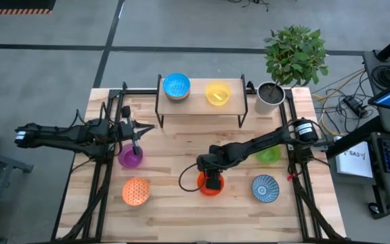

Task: Place and stack bowls onto a shelf
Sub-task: Stack the orange bowl on top of the light yellow bowl on the shelf

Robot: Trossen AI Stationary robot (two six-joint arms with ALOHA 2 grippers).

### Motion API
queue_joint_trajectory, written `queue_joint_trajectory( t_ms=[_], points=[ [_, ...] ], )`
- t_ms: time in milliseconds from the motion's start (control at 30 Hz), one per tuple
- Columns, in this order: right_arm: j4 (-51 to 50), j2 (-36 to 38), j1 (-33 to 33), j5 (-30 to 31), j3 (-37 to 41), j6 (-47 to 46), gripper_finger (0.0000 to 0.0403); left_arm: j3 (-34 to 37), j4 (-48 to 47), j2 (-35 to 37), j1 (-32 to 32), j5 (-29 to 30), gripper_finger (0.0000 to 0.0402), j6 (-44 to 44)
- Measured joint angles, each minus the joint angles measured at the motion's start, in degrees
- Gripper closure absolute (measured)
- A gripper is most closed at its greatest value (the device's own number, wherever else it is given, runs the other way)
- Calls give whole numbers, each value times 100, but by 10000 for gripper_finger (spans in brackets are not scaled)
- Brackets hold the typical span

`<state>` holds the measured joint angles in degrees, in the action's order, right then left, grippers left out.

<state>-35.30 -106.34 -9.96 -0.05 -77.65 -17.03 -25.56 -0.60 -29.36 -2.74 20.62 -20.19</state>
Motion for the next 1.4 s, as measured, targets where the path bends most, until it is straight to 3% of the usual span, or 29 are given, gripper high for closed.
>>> queue_joint_trajectory(
  t_ms=[200, 700, 867, 1133, 1400],
  points=[
    [19, -37, 15, -13, 4, -104, 388, 0, 60, -2, 0, 0, 402, -13],
    [-192, 978, 726, -308, -630, 17, 394, 0, 70, 0, 0, 0, 402, -104],
    [-253, 1416, 1302, 212, -1093, -138, 394, 0, 91, -11, 0, -2, 402, -139],
    [-558, 2116, 2368, 1894, -1482, -939, 394, 0, 93, -11, 0, -2, 402, -139],
    [-1052, 2445, 3520, 1981, -1488, -944, 394, 0, 94, -11, 0, -2, 402, -141]
  ],
)
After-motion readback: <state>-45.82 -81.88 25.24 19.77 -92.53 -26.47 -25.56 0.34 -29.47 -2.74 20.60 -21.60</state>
